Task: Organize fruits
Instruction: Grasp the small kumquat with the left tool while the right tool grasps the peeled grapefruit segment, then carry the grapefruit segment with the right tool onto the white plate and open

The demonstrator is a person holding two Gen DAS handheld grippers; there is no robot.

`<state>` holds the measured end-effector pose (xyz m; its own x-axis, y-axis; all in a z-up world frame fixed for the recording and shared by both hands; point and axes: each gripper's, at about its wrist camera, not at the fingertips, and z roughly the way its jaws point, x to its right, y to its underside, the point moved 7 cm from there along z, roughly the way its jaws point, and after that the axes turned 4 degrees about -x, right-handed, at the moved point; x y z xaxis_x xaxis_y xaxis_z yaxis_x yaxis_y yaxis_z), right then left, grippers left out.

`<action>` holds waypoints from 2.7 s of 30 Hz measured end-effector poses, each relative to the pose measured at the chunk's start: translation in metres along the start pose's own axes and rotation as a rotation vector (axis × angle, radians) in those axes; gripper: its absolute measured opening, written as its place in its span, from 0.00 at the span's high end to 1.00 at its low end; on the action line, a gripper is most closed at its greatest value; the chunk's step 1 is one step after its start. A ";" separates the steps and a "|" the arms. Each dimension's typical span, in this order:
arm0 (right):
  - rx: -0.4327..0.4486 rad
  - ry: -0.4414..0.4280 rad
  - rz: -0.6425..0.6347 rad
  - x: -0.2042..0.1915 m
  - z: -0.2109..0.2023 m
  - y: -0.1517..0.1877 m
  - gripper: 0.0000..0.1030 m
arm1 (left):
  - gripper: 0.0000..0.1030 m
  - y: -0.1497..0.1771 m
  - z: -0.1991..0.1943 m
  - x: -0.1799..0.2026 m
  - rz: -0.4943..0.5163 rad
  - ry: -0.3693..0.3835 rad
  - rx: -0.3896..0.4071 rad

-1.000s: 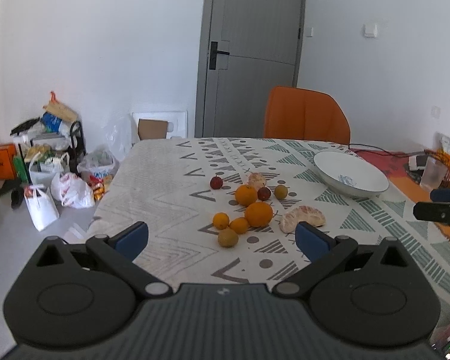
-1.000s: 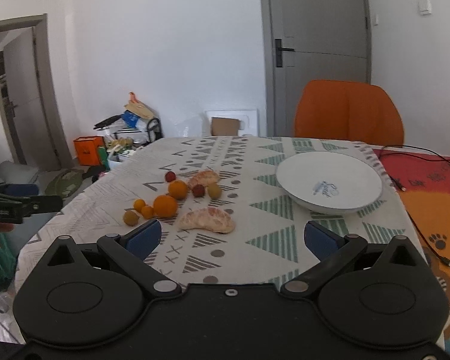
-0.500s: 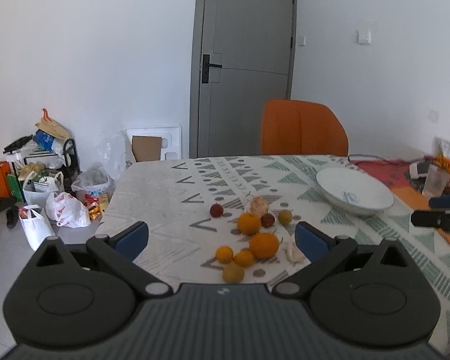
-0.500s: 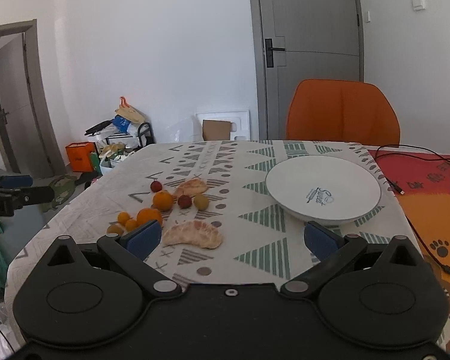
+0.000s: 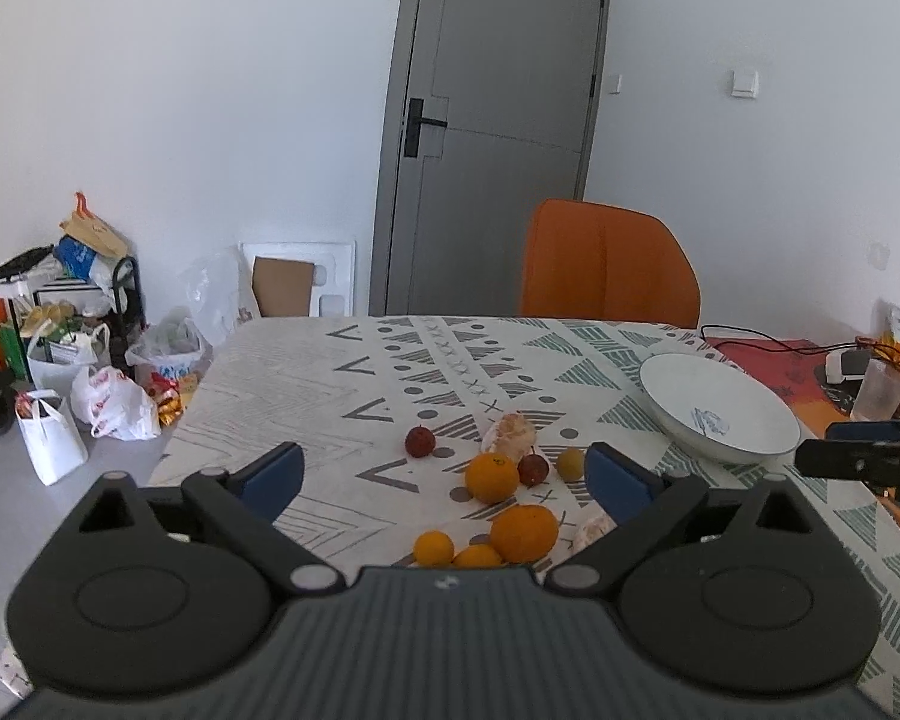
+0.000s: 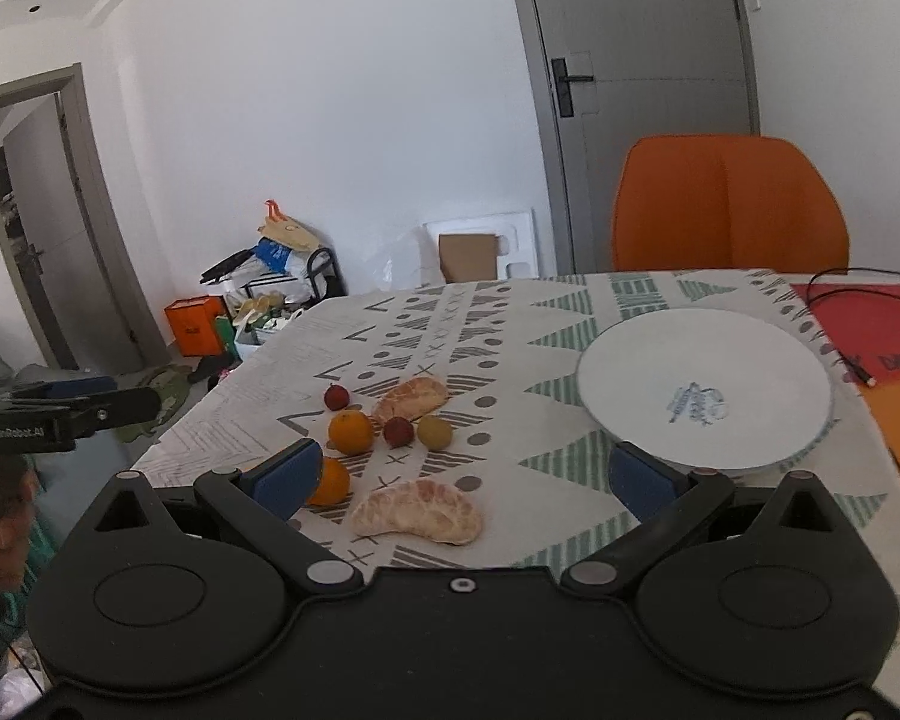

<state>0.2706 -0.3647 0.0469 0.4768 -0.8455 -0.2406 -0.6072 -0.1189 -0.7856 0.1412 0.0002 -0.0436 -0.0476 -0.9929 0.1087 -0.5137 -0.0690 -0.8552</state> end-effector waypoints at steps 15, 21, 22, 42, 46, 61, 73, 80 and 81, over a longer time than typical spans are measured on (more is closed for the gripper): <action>-0.156 0.025 0.024 -0.012 0.065 0.011 0.00 | 0.39 0.030 0.049 0.000 -0.056 -0.006 -0.160; -0.189 0.049 0.024 -0.019 0.084 0.022 0.00 | 0.43 0.047 0.059 -0.001 -0.075 -0.018 -0.188; -0.191 0.053 0.022 -0.020 0.086 0.023 0.00 | 0.43 0.049 0.060 -0.001 -0.076 -0.023 -0.191; -0.253 0.192 -0.047 -0.031 0.123 0.051 0.00 | 0.75 0.069 0.070 -0.004 -0.080 -0.045 -0.208; -0.254 0.220 -0.049 -0.032 0.128 0.051 0.00 | 0.75 0.067 0.070 -0.003 -0.085 -0.039 -0.196; -0.194 0.245 -0.037 -0.042 0.143 0.046 0.07 | 0.75 0.063 0.071 -0.010 -0.093 -0.040 -0.174; -0.141 0.175 0.020 -0.027 0.118 0.043 0.19 | 0.75 0.040 0.070 0.016 -0.025 -0.021 -0.145; -0.068 0.192 0.053 -0.008 0.100 0.026 0.19 | 0.75 0.024 0.074 0.041 0.018 0.013 -0.122; -0.060 0.194 0.058 -0.005 0.097 0.024 0.19 | 0.75 0.022 0.074 0.044 0.024 0.017 -0.119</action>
<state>0.3159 -0.3125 -0.0259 0.3118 -0.9356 -0.1653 -0.6695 -0.0929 -0.7370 0.1915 -0.0523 -0.0950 -0.0752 -0.9923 0.0988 -0.6101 -0.0325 -0.7917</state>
